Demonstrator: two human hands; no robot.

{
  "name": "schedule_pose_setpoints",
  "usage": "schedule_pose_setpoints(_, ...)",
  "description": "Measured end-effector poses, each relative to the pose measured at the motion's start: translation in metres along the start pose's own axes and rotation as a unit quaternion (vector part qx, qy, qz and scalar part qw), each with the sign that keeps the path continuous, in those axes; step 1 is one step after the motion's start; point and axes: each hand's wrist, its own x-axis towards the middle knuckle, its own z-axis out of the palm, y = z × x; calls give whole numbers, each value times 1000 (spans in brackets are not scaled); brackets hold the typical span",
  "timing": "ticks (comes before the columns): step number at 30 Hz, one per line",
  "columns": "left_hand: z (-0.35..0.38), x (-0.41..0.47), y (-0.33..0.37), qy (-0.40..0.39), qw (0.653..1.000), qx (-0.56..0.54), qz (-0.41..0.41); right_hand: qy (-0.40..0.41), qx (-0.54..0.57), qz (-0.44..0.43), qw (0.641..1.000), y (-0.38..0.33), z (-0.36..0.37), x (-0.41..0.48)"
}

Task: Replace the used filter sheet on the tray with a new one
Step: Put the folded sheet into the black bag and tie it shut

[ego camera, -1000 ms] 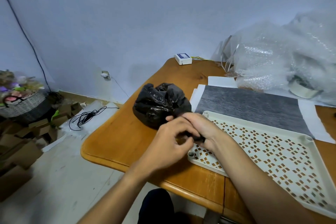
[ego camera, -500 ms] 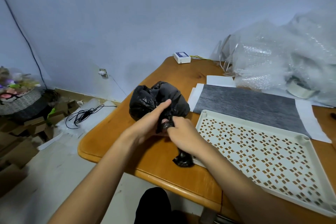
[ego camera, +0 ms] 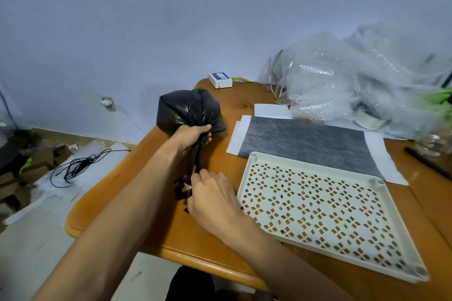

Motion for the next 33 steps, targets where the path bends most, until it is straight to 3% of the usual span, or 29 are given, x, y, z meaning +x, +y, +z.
schedule_pose_setpoints(4,-4,23,-12,59,975,213,28,-33,-23,-12,999,1,3,-8)
schedule_pose_setpoints(10,-5,35,-20,107,951,284,68,-41,-34,-37,998,3,4,-15)
schedule_pose_setpoints(14,-9,30,-12,99,888,445,58,-33,-14,-46,998,4,7,-22)
schedule_pose_setpoints(19,-24,24,3,14,889,457,-32,-38,63,-29,997,5,6,-24)
schedule_pose_setpoints(24,-42,7,-6,5,900,437,-14,-4,102,-4,995,6,-1,-33)
schedule_pose_setpoints(27,-43,-13,-5,50,907,415,47,11,124,13,992,7,-7,-38)
schedule_pose_setpoints(31,-26,-42,-2,205,814,499,214,33,129,24,991,16,-22,-48)
schedule_pose_setpoints(33,-12,-57,3,205,789,500,292,38,125,40,991,26,-29,-53)
